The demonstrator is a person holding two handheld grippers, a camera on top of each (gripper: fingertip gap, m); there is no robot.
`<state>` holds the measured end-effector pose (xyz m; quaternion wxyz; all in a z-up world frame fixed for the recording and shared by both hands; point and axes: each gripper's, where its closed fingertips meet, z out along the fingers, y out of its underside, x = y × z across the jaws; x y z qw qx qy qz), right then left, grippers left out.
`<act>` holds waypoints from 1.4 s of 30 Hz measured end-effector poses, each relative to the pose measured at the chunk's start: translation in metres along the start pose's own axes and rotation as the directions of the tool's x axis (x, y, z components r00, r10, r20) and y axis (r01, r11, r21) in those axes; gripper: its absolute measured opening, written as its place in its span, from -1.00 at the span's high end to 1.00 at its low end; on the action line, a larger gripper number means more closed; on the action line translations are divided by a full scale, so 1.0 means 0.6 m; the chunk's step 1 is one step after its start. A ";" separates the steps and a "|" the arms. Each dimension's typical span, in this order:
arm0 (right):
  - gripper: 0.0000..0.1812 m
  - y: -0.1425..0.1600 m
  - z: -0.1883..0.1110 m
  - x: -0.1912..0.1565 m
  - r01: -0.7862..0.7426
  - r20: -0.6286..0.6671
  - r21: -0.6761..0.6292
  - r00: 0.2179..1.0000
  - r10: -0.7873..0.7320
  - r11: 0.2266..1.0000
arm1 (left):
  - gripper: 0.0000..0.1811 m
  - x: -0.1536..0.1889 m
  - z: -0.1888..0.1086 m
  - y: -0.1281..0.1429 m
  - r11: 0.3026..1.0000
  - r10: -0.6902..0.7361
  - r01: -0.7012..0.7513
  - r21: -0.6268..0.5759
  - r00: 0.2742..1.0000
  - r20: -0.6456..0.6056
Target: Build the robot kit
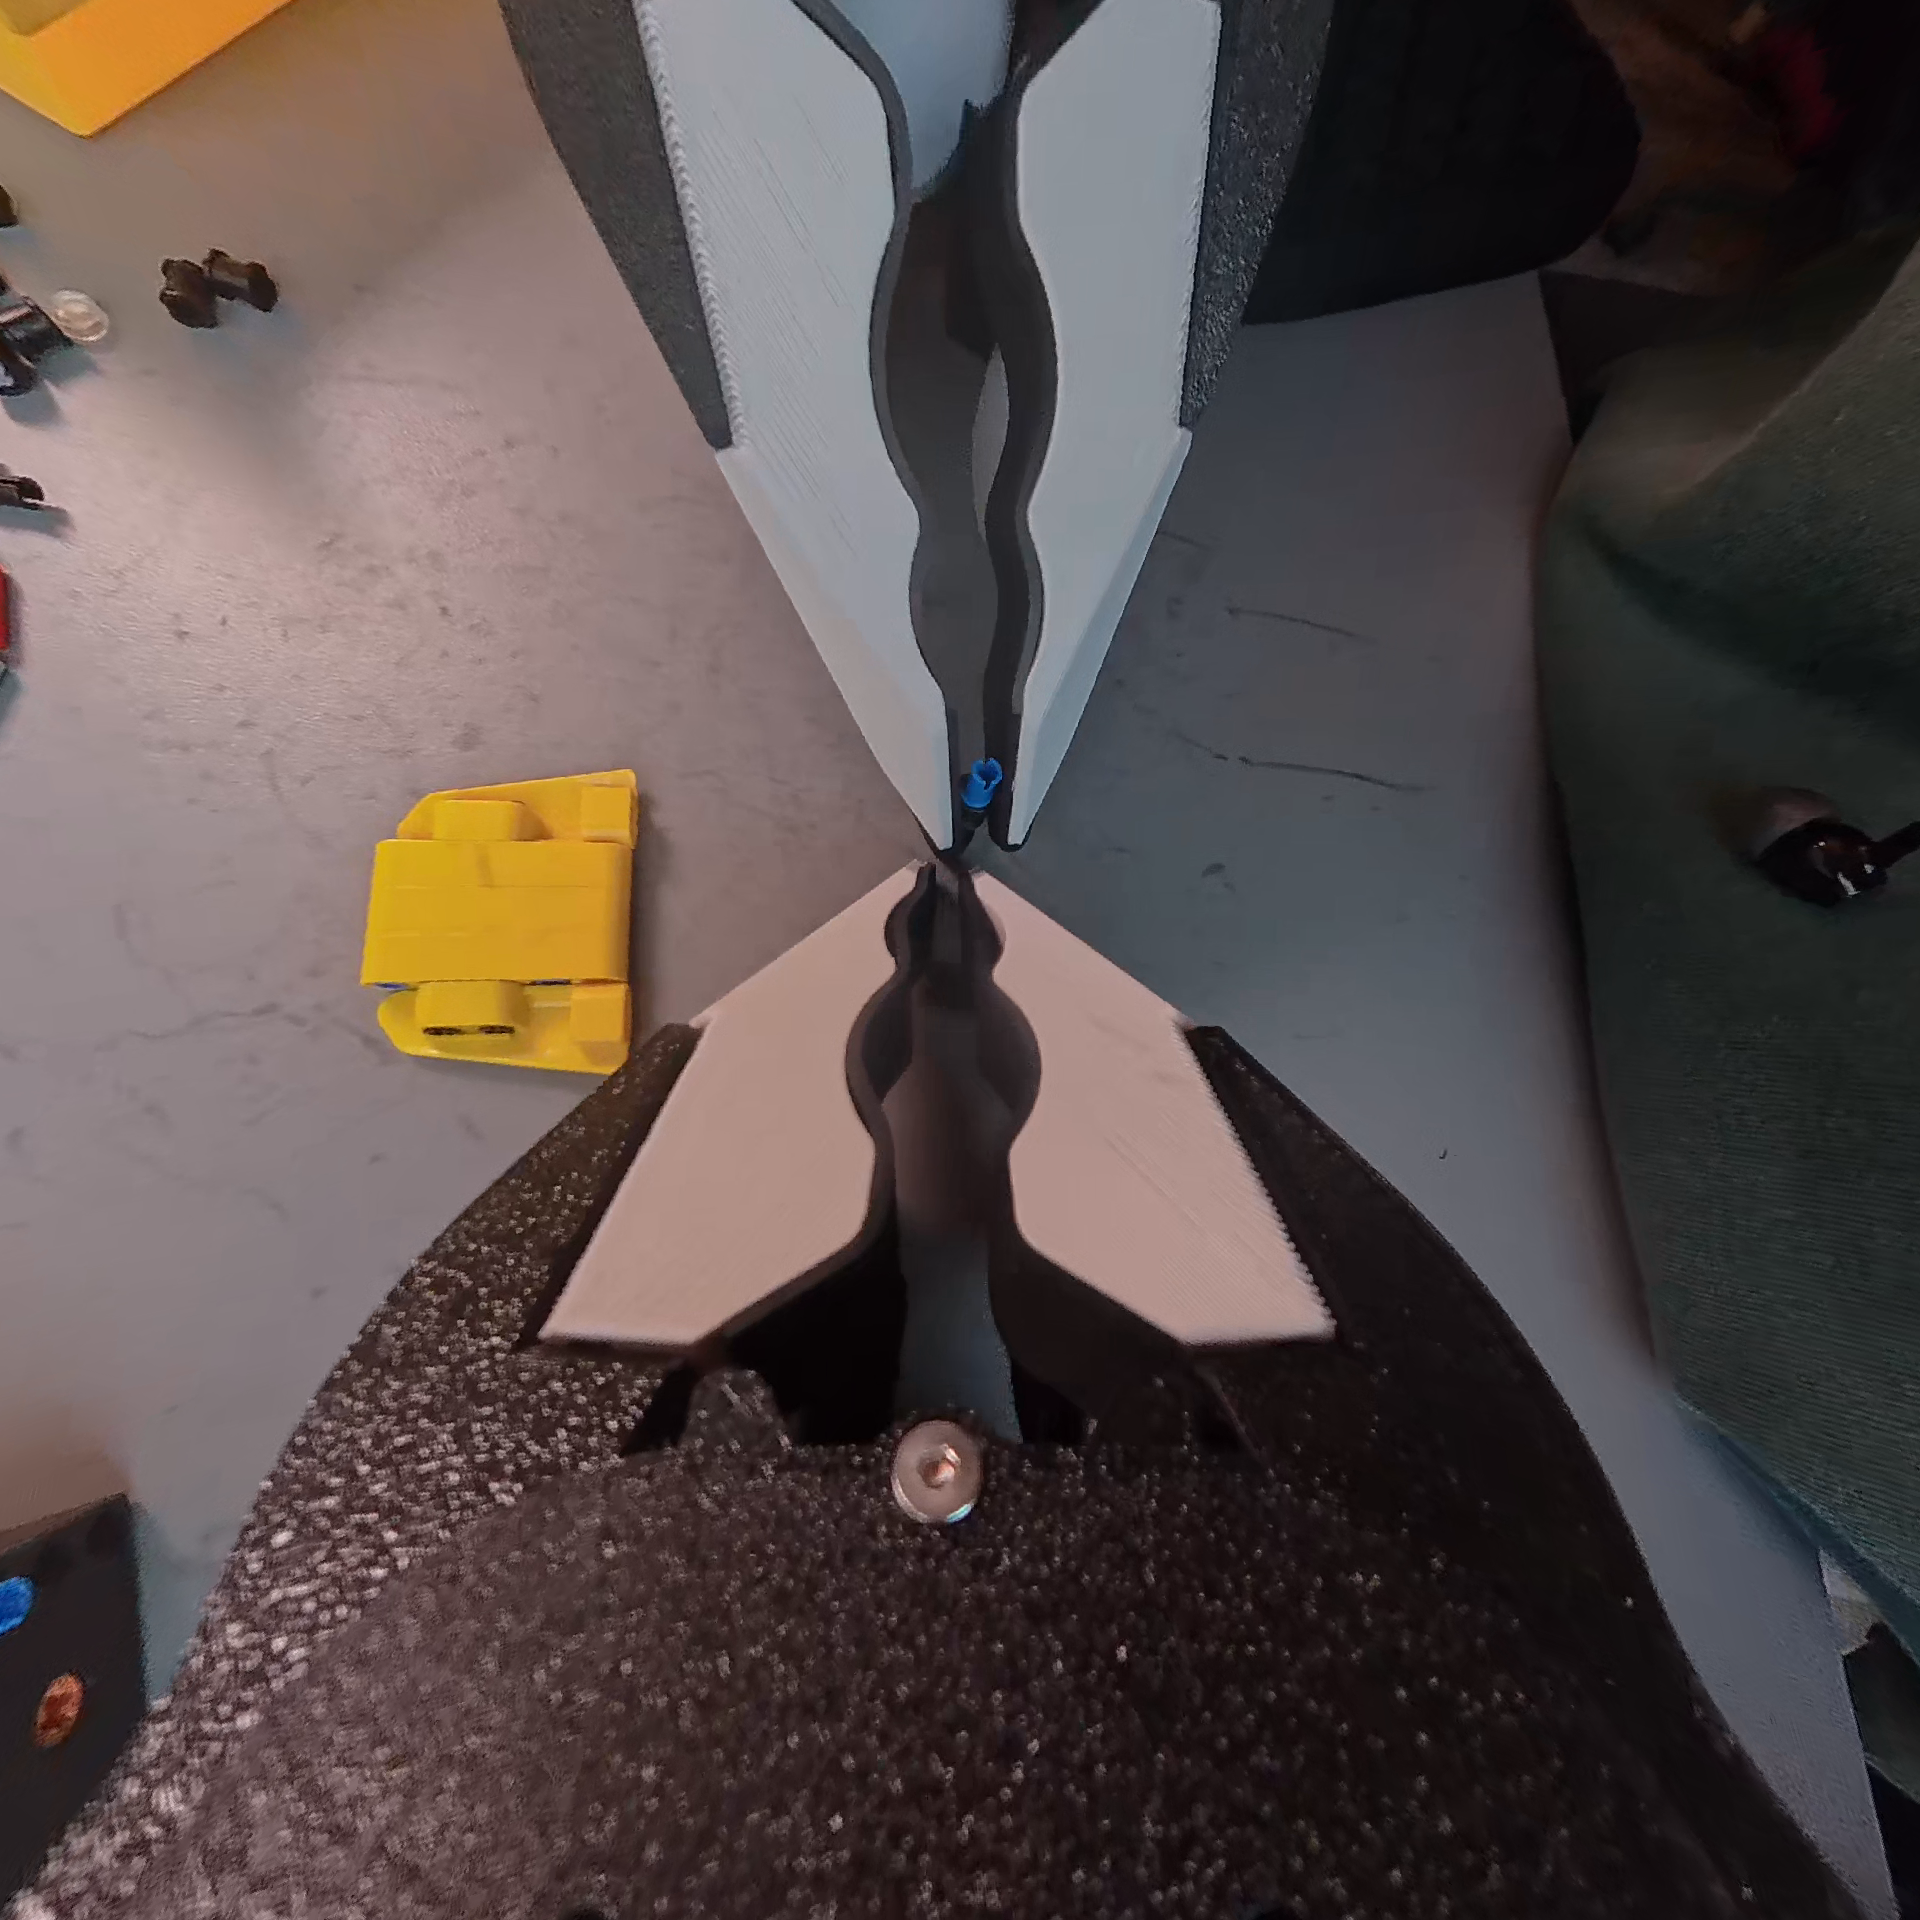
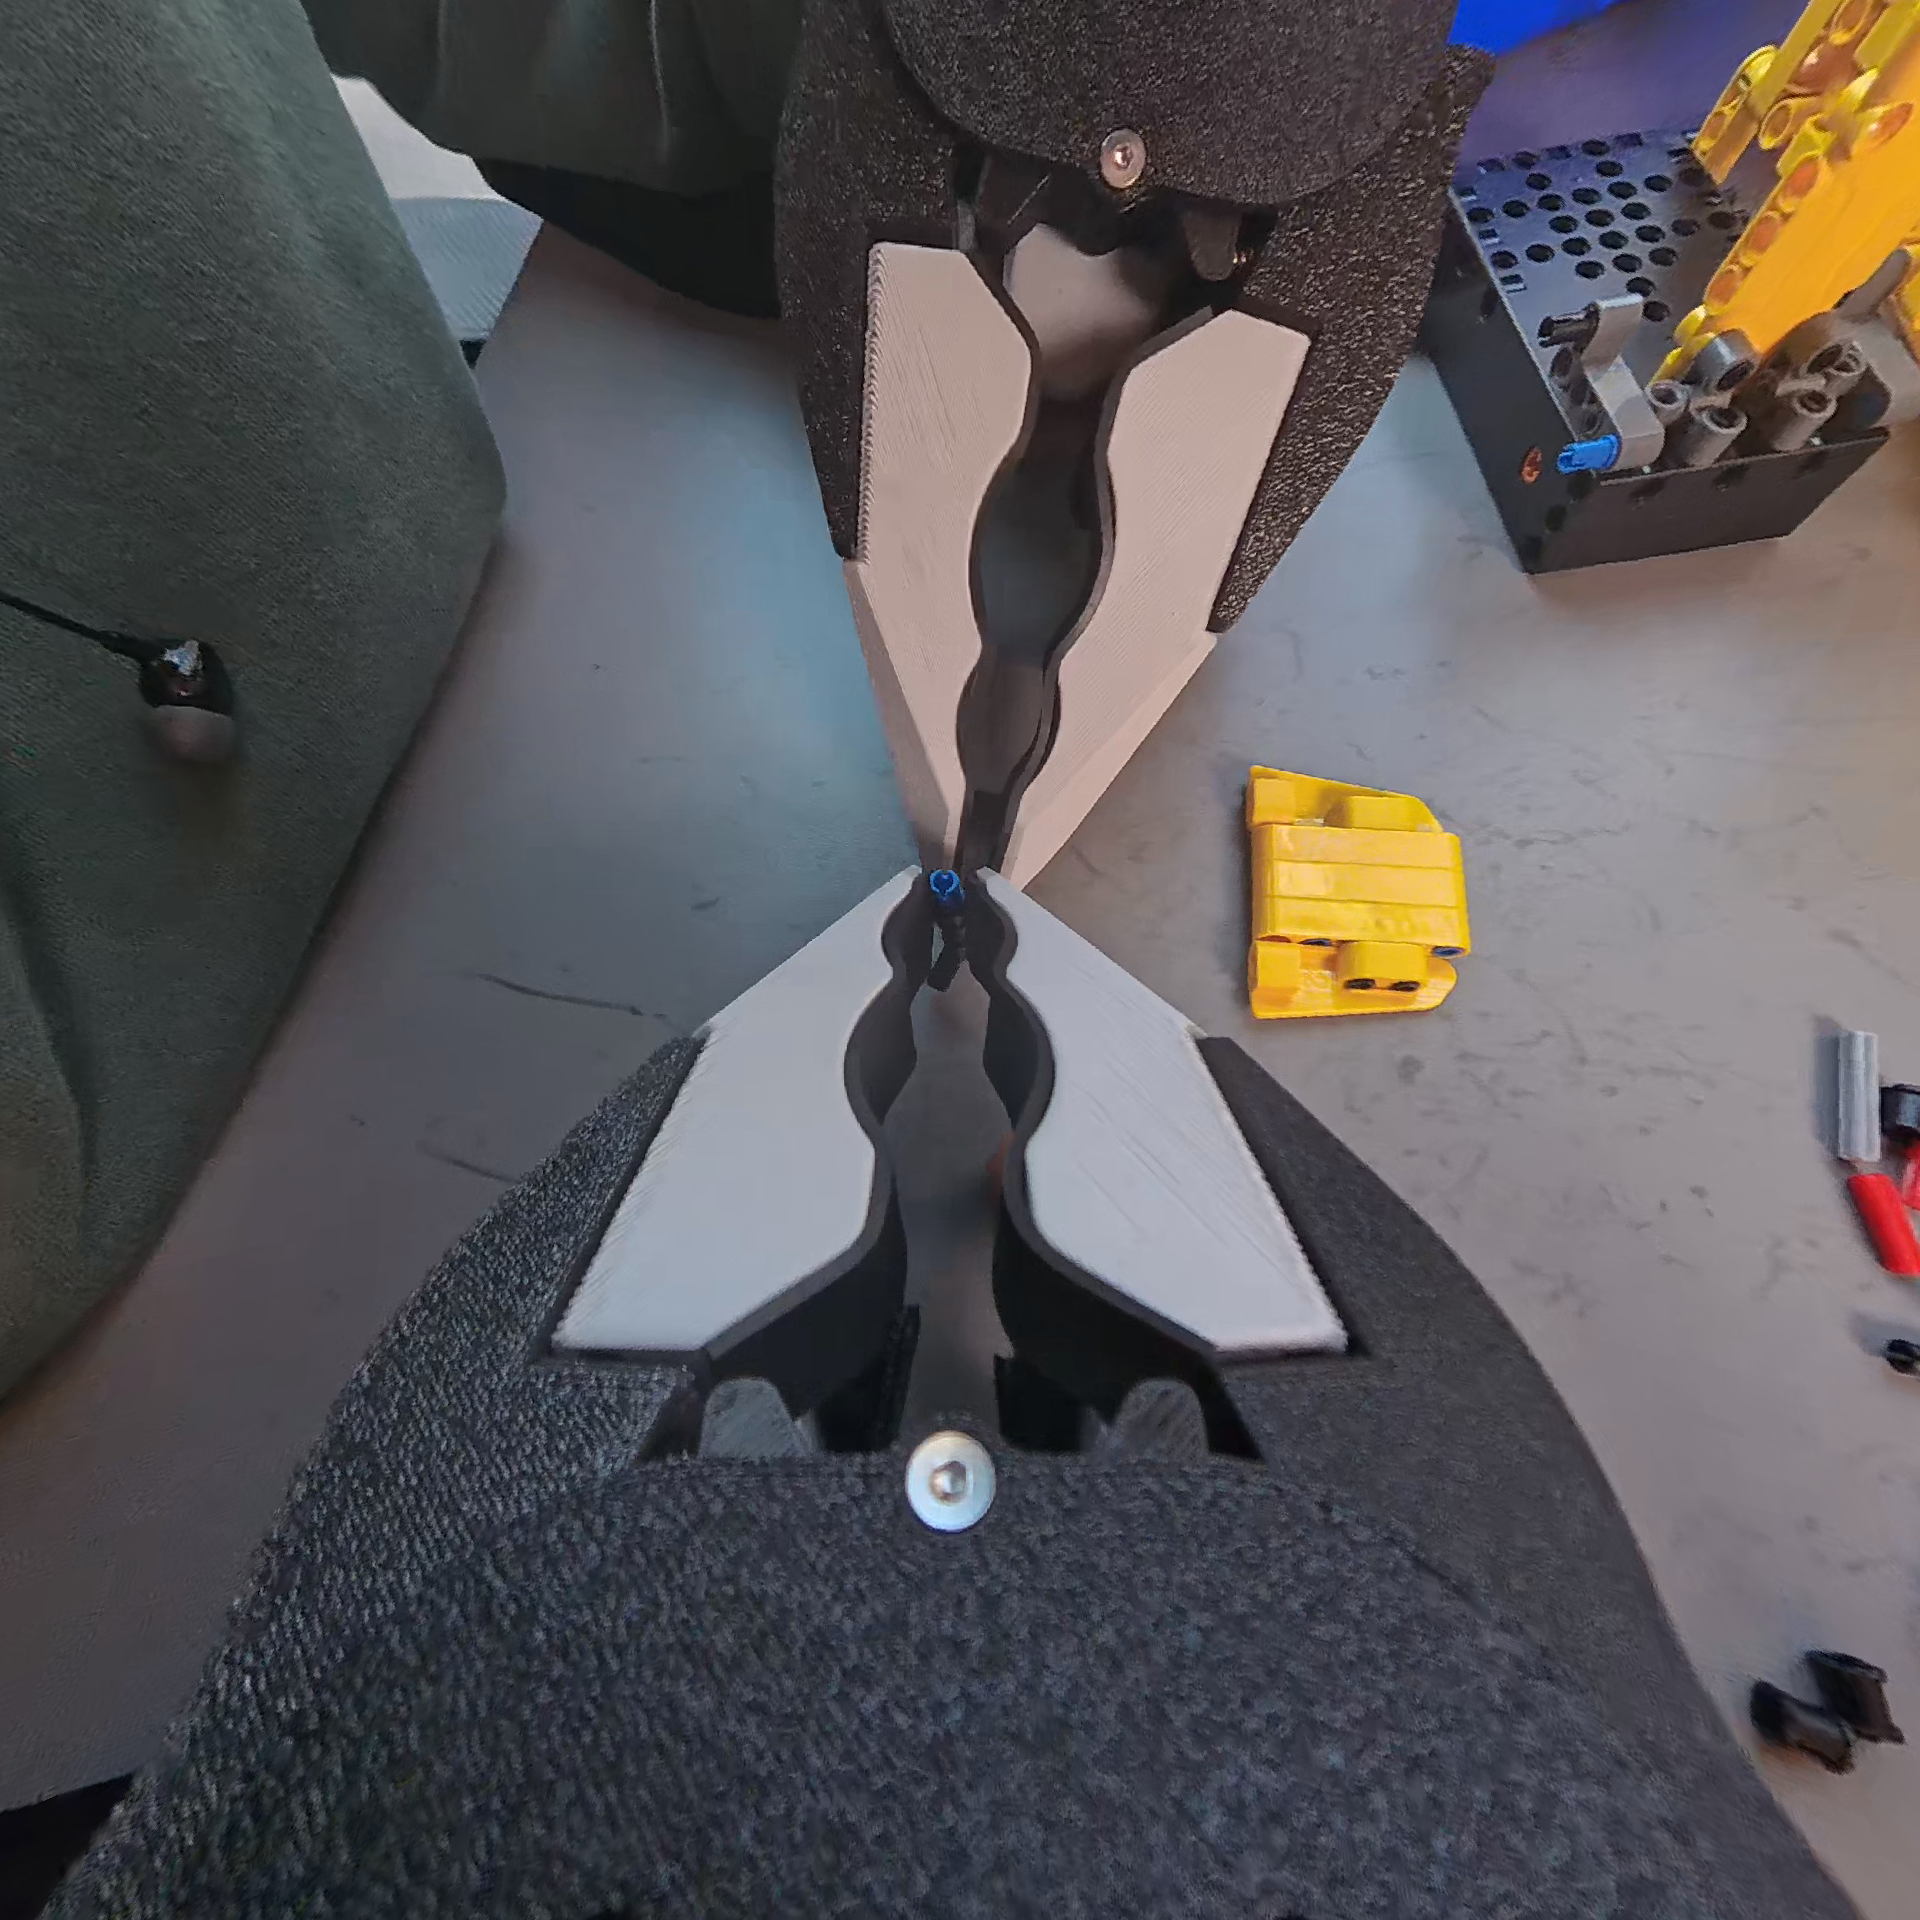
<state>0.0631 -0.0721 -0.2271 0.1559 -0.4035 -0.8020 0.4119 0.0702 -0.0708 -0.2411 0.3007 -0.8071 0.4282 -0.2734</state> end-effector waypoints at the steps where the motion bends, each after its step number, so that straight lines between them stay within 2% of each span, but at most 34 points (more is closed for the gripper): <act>1: 0.94 -0.001 -0.001 0.000 -0.012 -0.001 0.014 1.000 0.012 1.000 | 0.94 0.002 -0.001 0.000 1.000 0.002 -0.002 0.002 1.000 -0.007; 4: 0.93 -0.009 -0.009 -0.004 -0.012 -0.029 0.075 0.999 0.015 0.997 | 0.82 0.004 -0.008 0.000 1.000 -0.006 0.007 0.021 1.000 -0.018; 6: 0.93 -0.041 -0.029 -0.001 0.017 -0.087 0.171 0.996 -0.002 0.985 | 0.79 0.006 -0.021 -0.011 0.996 -0.033 0.037 0.080 0.998 -0.051; 9: 0.93 -0.101 -0.069 -0.004 0.107 -0.174 0.280 0.983 -0.059 0.954 | 0.74 0.016 -0.051 -0.049 0.963 -0.083 0.121 0.239 0.983 -0.166; 12: 0.93 -0.170 -0.116 -0.015 0.055 -0.133 0.477 0.991 0.010 0.877 | 0.68 0.038 -0.097 -0.107 0.881 -0.039 0.156 0.446 0.965 -0.261; 15: 0.93 -0.201 -0.143 -0.013 -0.027 -0.071 0.613 0.993 0.089 0.789 | 0.69 0.054 -0.130 -0.140 0.817 0.037 0.106 0.567 0.971 -0.235; 17: 0.93 -0.207 -0.145 -0.014 -0.053 -0.046 0.652 0.993 0.110 0.756 | 0.71 0.060 -0.146 -0.156 0.782 0.061 0.077 0.619 0.978 -0.199; 21: 0.93 -0.208 -0.129 -0.018 -0.063 -0.037 0.664 0.992 0.117 0.745 | 0.93 0.056 -0.159 -0.167 0.755 0.064 0.025 0.655 0.992 -0.112; 22: 0.93 -0.208 -0.128 -0.016 -0.061 -0.047 0.665 0.991 0.123 0.744 | 0.93 0.053 -0.159 -0.166 0.759 0.068 0.005 0.651 0.994 -0.086; 25: 0.89 -0.195 -0.126 0.008 -0.068 -0.123 0.628 0.975 0.185 0.775 | 0.94 0.027 -0.158 -0.160 0.777 0.088 -0.143 0.613 0.989 0.119; 27: 0.79 -0.175 -0.123 0.031 -0.114 -0.180 0.571 0.949 0.260 0.813 | 0.94 0.004 -0.162 -0.155 0.792 0.129 -0.296 0.534 0.936 0.327; 29: 0.71 -0.159 -0.118 0.039 -0.191 -0.179 0.535 0.926 0.332 0.823 | 0.94 -0.023 -0.164 -0.145 0.806 0.217 -0.470 0.359 0.800 0.559; 31: 0.70 -0.149 -0.113 0.047 -0.262 -0.175 0.520 0.899 0.402 0.813 | 0.94 -0.039 -0.164 -0.136 0.784 0.334 -0.600 0.156 0.621 0.709; 33: 0.69 -0.147 -0.109 0.052 -0.300 -0.171 0.528 0.879 0.446 0.794 | 0.94 -0.048 -0.160 -0.132 0.752 0.417 -0.659 0.004 0.480 0.772; 35: 0.70 -0.145 -0.105 0.056 -0.324 -0.167 0.525 0.867 0.469 0.787 | 0.94 -0.053 -0.157 -0.128 0.728 0.465 -0.680 -0.085 0.399 0.790; 40: 0.87 -0.147 -0.102 0.062 -0.336 -0.148 0.543 0.864 0.481 0.770 | 0.94 -0.064 -0.150 -0.119 0.674 0.560 -0.693 -0.254 0.255 0.788; 42: 0.93 -0.142 -0.100 0.064 -0.326 -0.165 0.527 0.867 0.470 0.785 | 0.94 -0.065 -0.147 -0.118 0.674 0.562 -0.691 -0.263 0.249 0.789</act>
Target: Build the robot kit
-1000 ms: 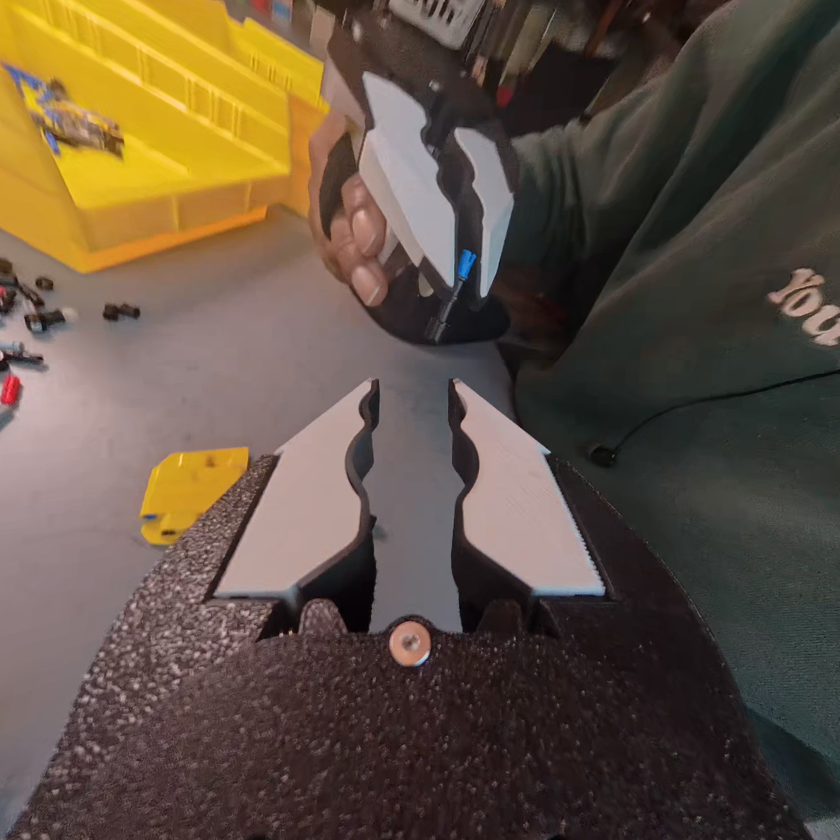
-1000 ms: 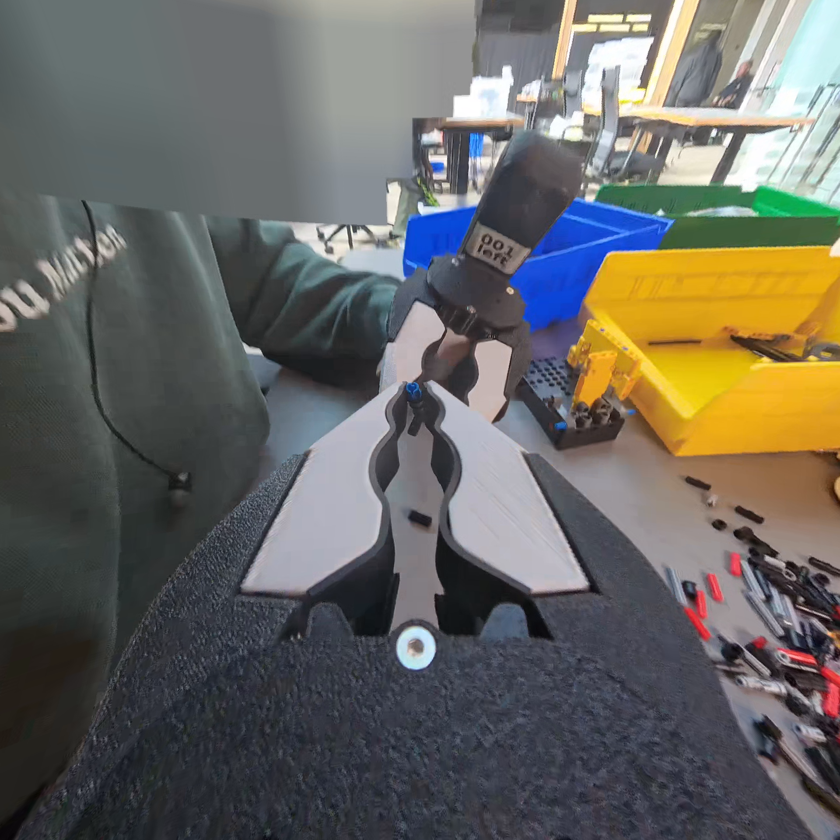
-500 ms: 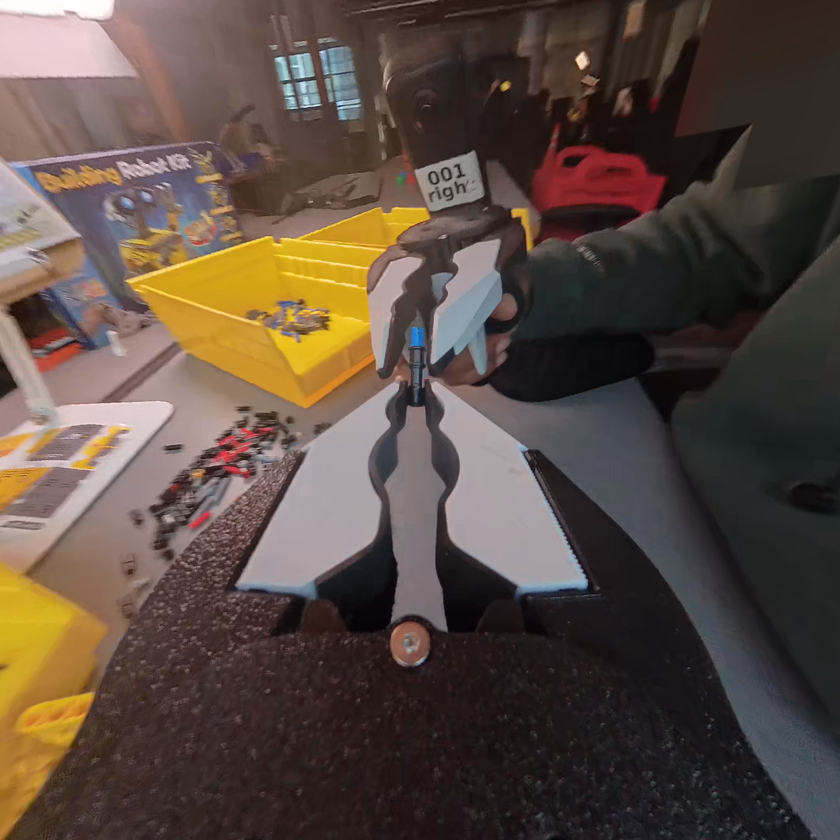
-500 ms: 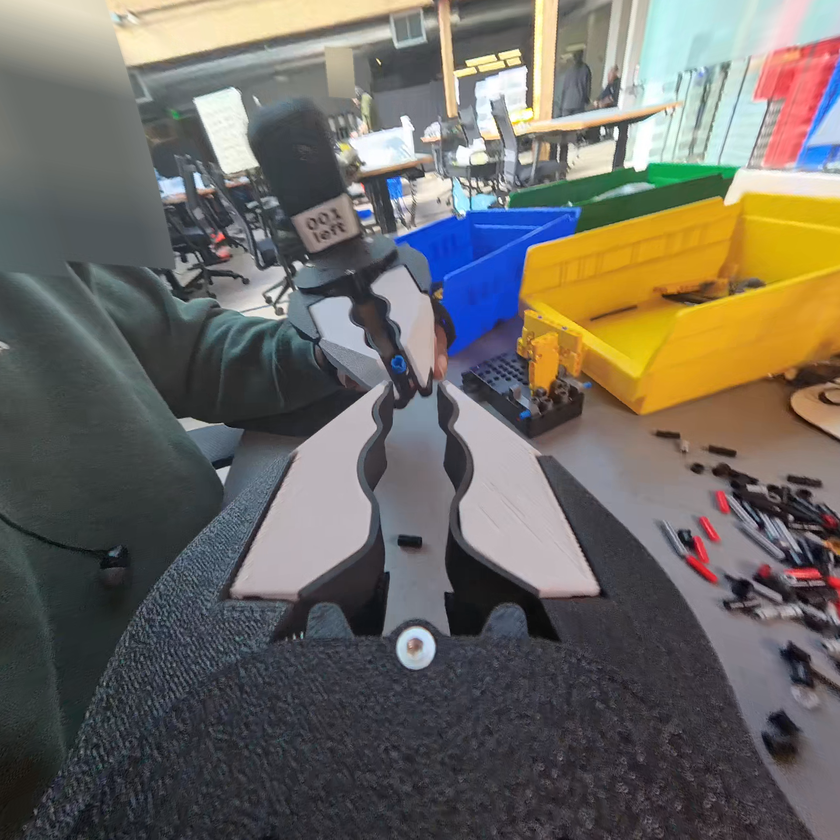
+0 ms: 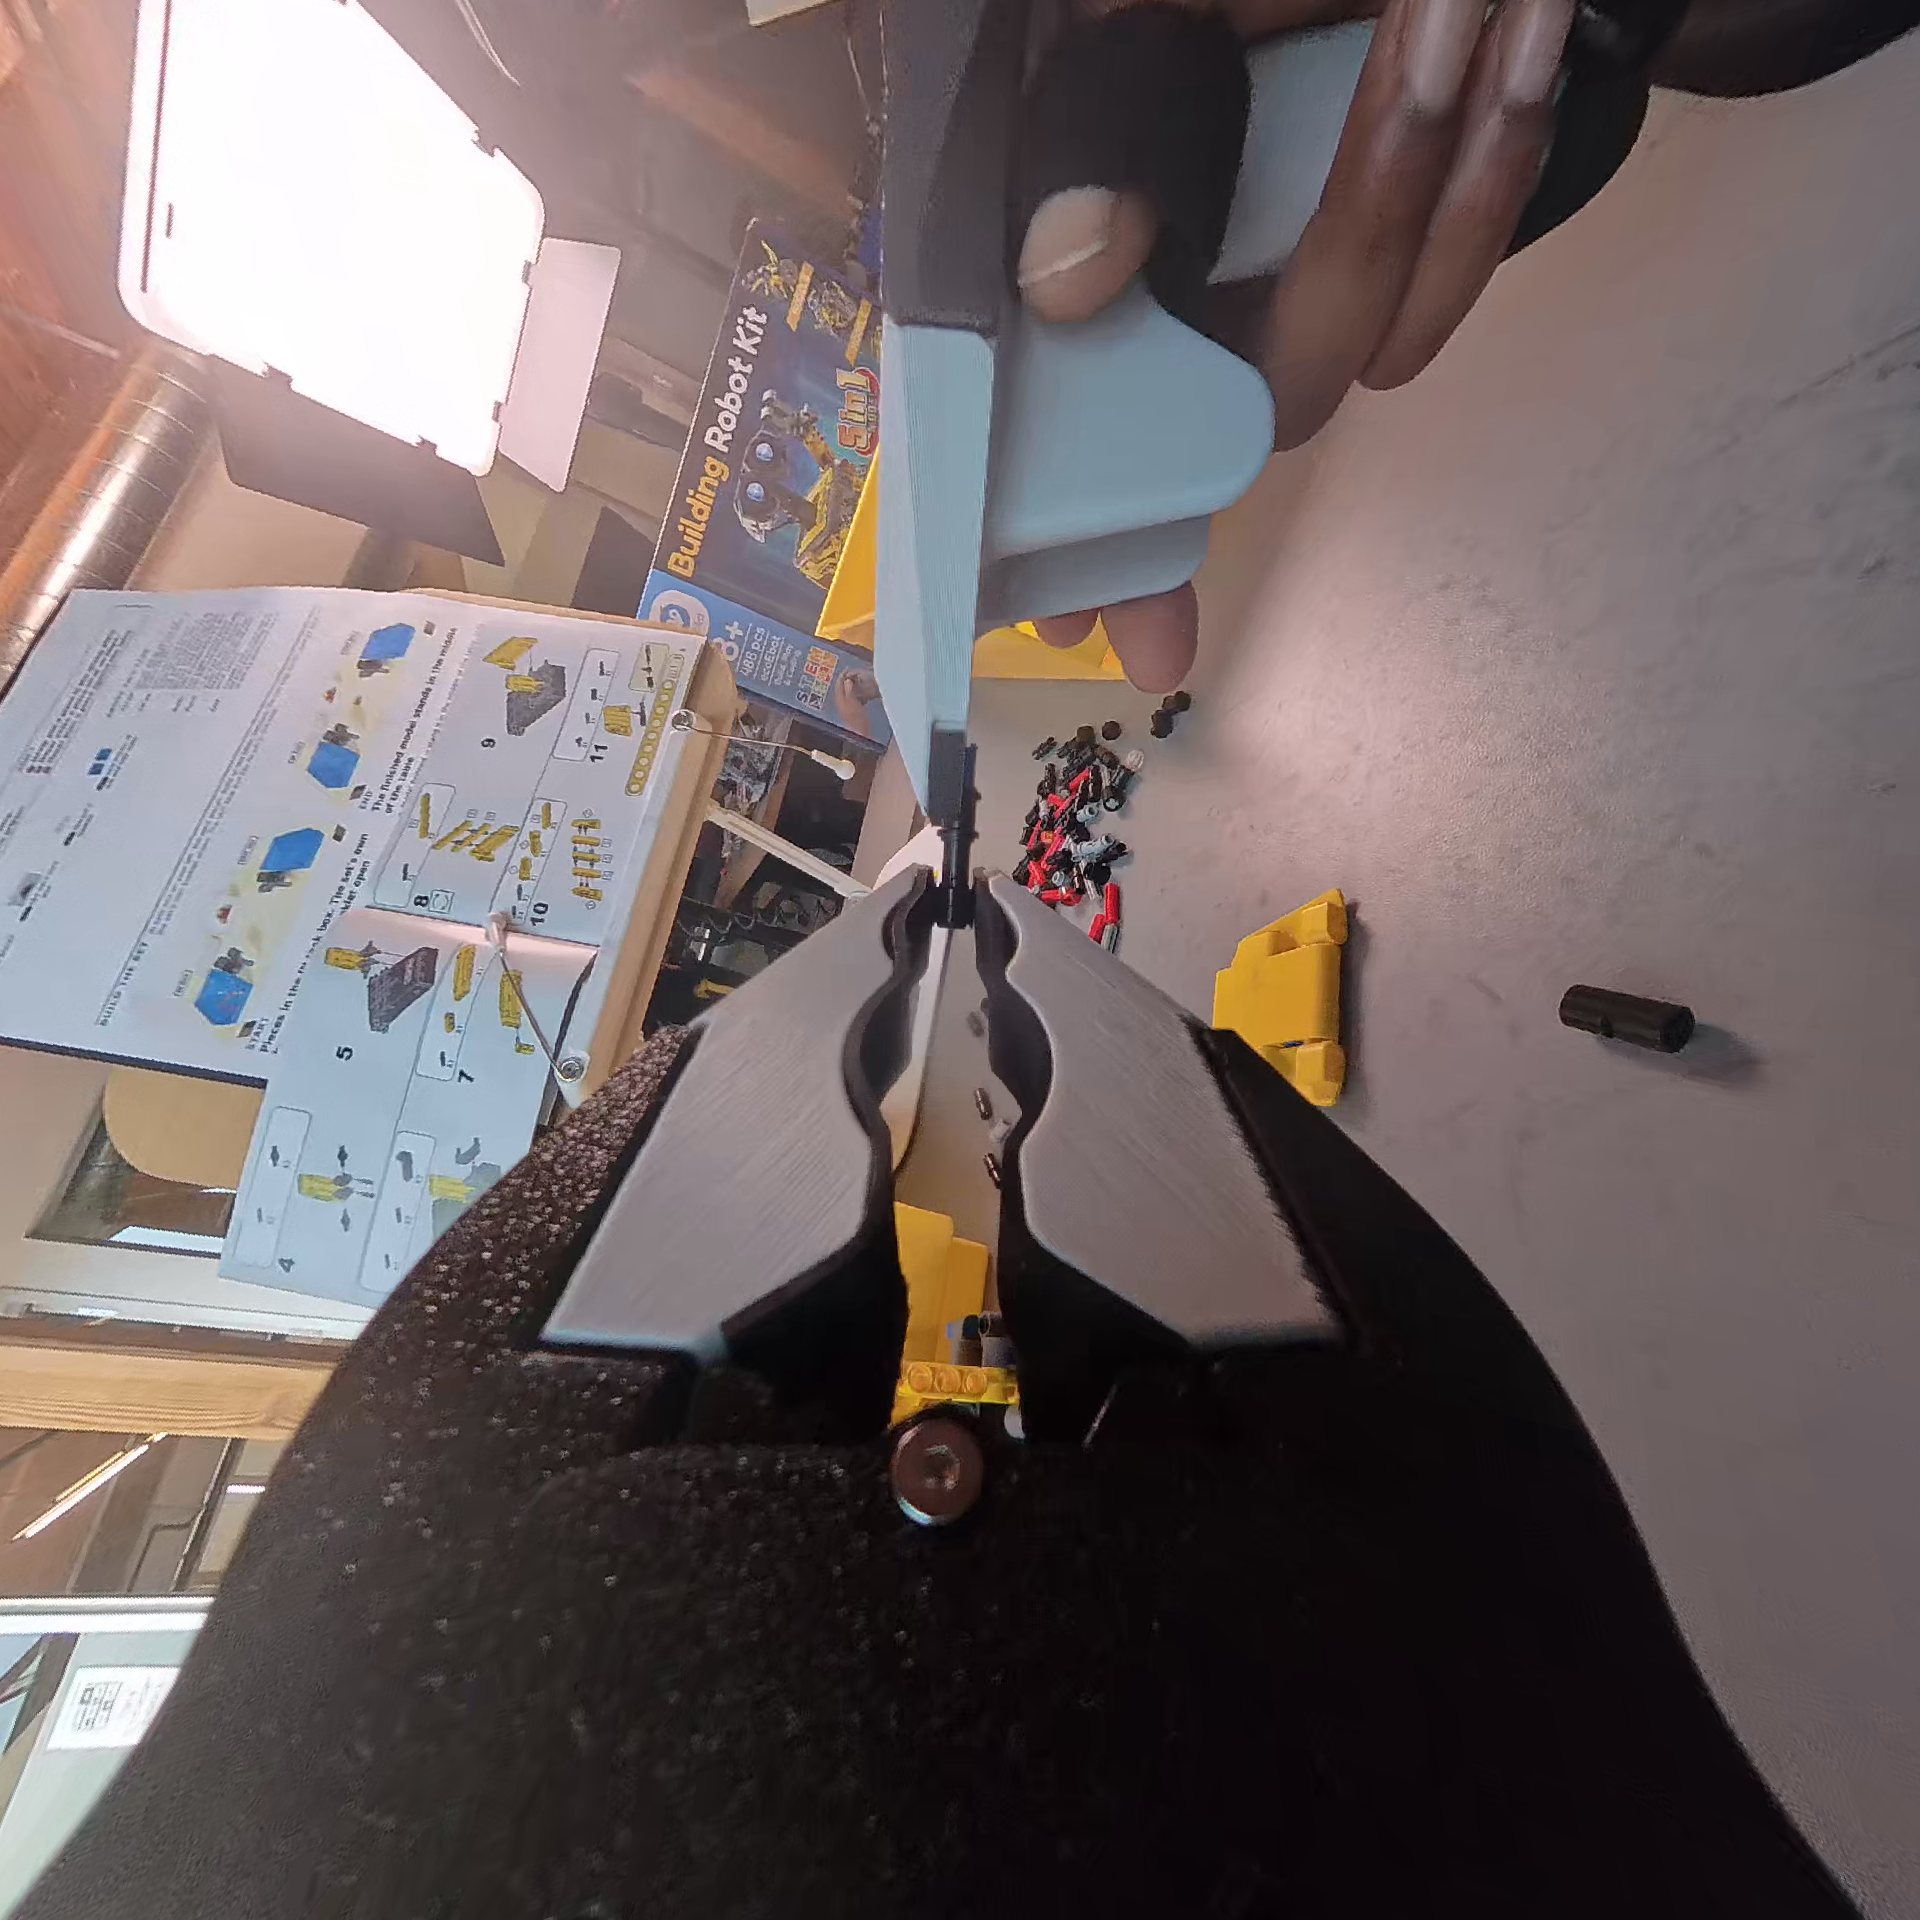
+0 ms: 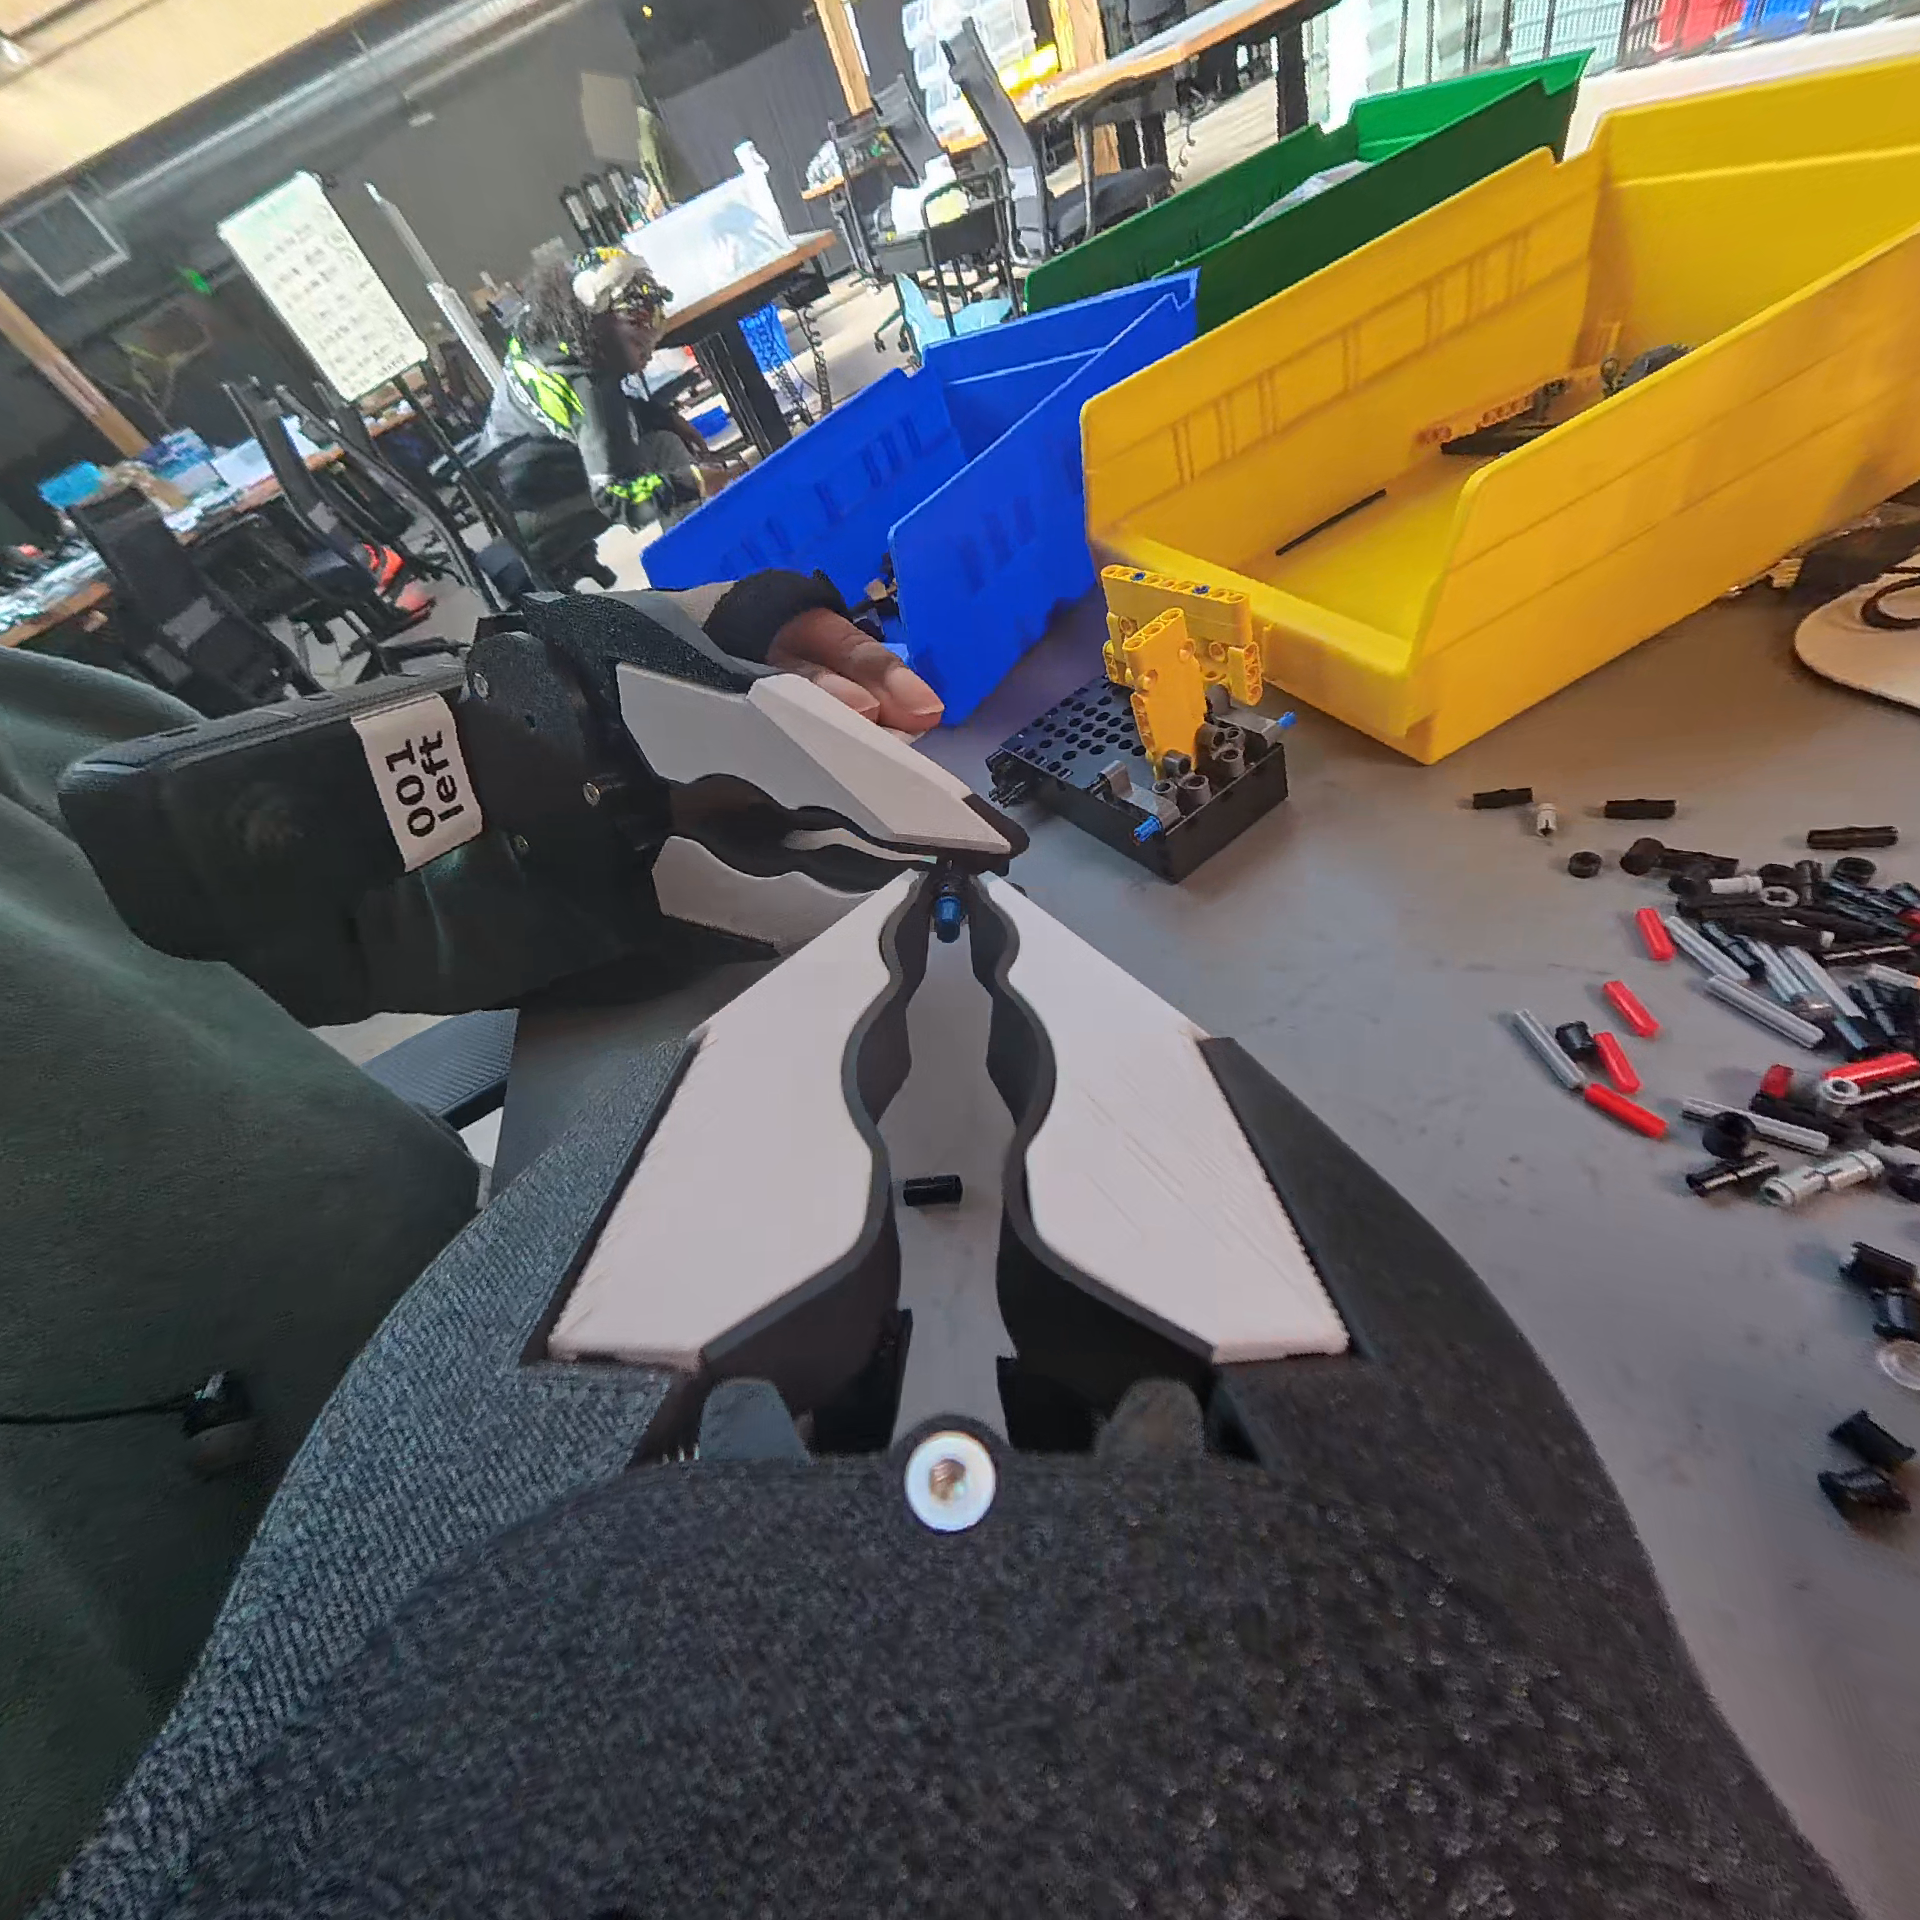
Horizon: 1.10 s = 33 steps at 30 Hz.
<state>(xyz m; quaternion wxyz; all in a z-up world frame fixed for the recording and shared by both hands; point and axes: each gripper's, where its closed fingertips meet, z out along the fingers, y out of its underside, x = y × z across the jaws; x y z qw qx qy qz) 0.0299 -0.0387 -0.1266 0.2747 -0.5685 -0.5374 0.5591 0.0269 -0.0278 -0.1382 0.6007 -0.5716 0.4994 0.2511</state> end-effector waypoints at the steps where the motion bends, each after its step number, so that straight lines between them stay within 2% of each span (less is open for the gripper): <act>1: 0.93 0.001 -0.001 0.000 0.006 0.001 -0.004 1.000 -0.006 1.000 | 0.94 0.001 0.001 0.000 1.000 -0.008 0.008 0.001 1.000 -0.003; 4: 0.94 -0.005 -0.004 -0.003 0.075 0.005 0.025 0.997 -0.075 0.997 | 0.94 -0.001 0.002 -0.005 0.998 -0.054 0.054 0.024 0.999 -0.003; 6: 0.94 -0.012 -0.012 -0.007 0.187 0.000 0.060 0.982 -0.187 0.981 | 0.87 0.001 0.001 -0.008 0.969 -0.233 0.238 0.062 0.969 -0.081; 7: 0.95 -0.017 -0.017 -0.007 0.260 -0.021 0.074 0.966 -0.259 0.963 | 0.78 -0.002 0.000 -0.008 0.925 -0.360 0.372 0.076 0.924 -0.131; 8: 0.95 -0.022 -0.023 -0.009 0.344 -0.041 0.086 0.939 -0.341 0.935 | 0.71 -0.009 -0.003 -0.012 0.852 -0.490 0.514 0.098 0.850 -0.193; 9: 0.95 -0.027 -0.029 -0.014 0.427 -0.059 0.095 0.904 -0.423 0.899 | 0.67 -0.017 -0.009 -0.020 0.744 -0.609 0.658 0.115 0.740 -0.285; 10: 0.95 -0.034 -0.035 -0.019 0.500 -0.074 0.100 0.866 -0.495 0.860 | 0.67 -0.024 -0.017 -0.031 0.600 -0.703 0.793 0.108 0.587 -0.402; 11: 0.95 -0.039 -0.039 -0.027 0.561 -0.079 0.104 0.828 -0.555 0.822 | 0.66 -0.030 -0.025 -0.040 0.433 -0.756 0.899 0.063 0.401 -0.517; 12: 0.95 -0.043 -0.041 -0.034 0.608 -0.074 0.101 0.794 -0.603 0.788 | 0.65 -0.035 -0.030 -0.046 0.271 -0.767 0.962 -0.010 0.210 -0.606; 13: 0.94 -0.044 -0.042 -0.040 0.645 -0.060 0.092 0.764 -0.642 0.759 | 0.66 -0.039 -0.038 -0.052 0.142 -0.733 0.987 -0.080 0.051 -0.678; 14: 0.94 -0.046 -0.041 -0.046 0.676 -0.047 0.086 0.737 -0.674 0.732 | 0.69 -0.045 -0.047 -0.060 0.050 -0.676 0.991 -0.123 -0.058 -0.735; 15: 0.95 -0.047 -0.040 -0.052 0.698 -0.031 0.086 0.715 -0.698 0.711 | 0.72 -0.049 -0.053 -0.065 -0.008 -0.634 0.989 -0.148 -0.119 -0.764; 17: 0.95 -0.048 -0.036 -0.060 0.730 -0.009 0.089 0.681 -0.732 0.678 | 0.79 -0.045 -0.057 -0.072 -0.027 -0.598 0.983 -0.183 -0.163 -0.785; 21: 0.95 -0.043 -0.032 -0.069 0.736 0.042 0.100 0.669 -0.742 0.670 | 0.94 -0.031 -0.059 -0.083 0.007 -0.582 0.977 -0.212 -0.168 -0.796; 28: 0.95 -0.034 -0.037 -0.069 0.715 0.069 0.102 0.688 -0.722 0.691 | 0.88 -0.033 -0.067 -0.091 -0.061 -0.505 0.960 -0.273 -0.266 -0.821; 33: 0.95 -0.027 -0.034 -0.069 0.727 0.081 0.080 0.677 -0.731 0.682 | 0.93 -0.026 -0.060 -0.086 -0.055 -0.530 0.953 -0.297 -0.280 -0.800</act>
